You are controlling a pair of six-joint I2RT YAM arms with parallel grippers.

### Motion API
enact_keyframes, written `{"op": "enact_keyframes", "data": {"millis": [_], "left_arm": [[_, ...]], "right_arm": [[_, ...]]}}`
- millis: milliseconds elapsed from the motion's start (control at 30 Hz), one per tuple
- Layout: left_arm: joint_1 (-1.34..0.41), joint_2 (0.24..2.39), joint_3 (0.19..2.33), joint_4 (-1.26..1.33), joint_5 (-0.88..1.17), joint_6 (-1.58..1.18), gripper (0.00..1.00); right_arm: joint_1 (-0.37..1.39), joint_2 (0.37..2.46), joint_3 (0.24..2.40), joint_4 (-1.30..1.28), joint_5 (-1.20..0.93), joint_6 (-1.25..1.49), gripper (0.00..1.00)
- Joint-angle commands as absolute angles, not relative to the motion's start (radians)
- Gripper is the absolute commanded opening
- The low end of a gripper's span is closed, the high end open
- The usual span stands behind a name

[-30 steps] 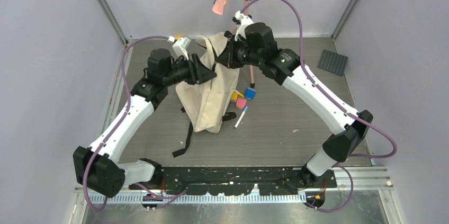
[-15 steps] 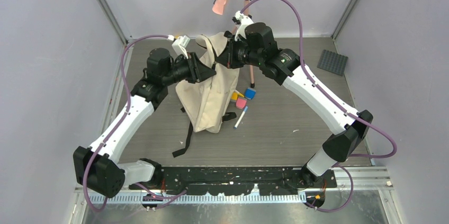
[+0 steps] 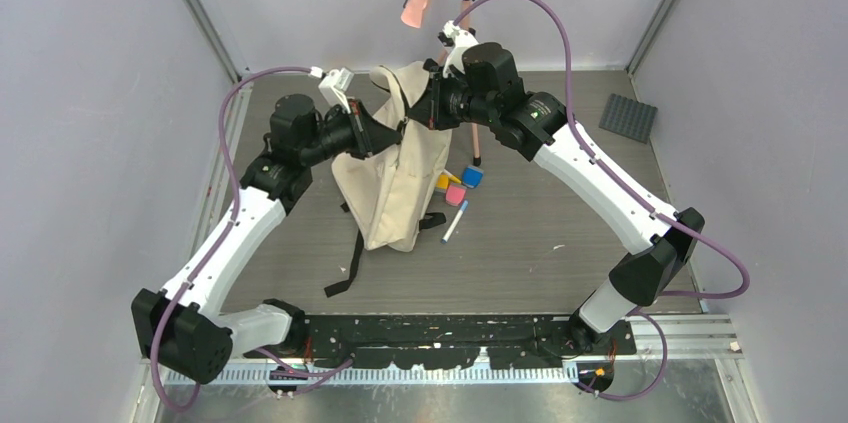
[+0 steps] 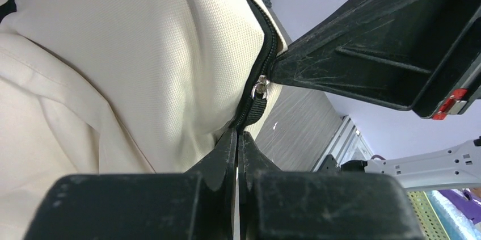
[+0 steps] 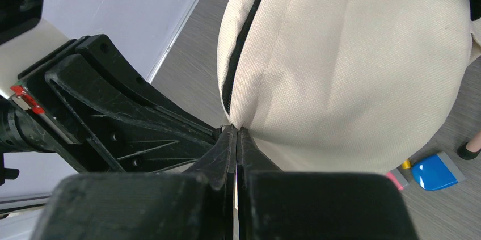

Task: Pack the student bag
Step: Zip the student bag at the center of the board.

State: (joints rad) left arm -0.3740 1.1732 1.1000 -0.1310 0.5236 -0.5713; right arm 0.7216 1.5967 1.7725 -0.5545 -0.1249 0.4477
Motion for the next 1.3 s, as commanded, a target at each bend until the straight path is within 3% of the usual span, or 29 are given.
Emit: {"op": "enact_keyframes", "data": {"millis": [0, 1233, 1267], "left_arm": [[-0.376, 1.145, 1.079, -0.146, 0.524, -0.540, 0.00], [-0.377, 1.061, 0.987, -0.609, 0.569, -0.356, 0.00], [-0.377, 1.058, 0.997, -0.604, 0.559, -0.362, 0.04]], "right_arm": [[0.728, 1.543, 1.832, -0.425, -0.141, 0.456, 0.01], [0.728, 1.504, 1.806, -0.395, 0.048, 0.450, 0.01], [0.728, 1.500, 1.802, -0.397, 0.050, 0.447, 0.01]]}}
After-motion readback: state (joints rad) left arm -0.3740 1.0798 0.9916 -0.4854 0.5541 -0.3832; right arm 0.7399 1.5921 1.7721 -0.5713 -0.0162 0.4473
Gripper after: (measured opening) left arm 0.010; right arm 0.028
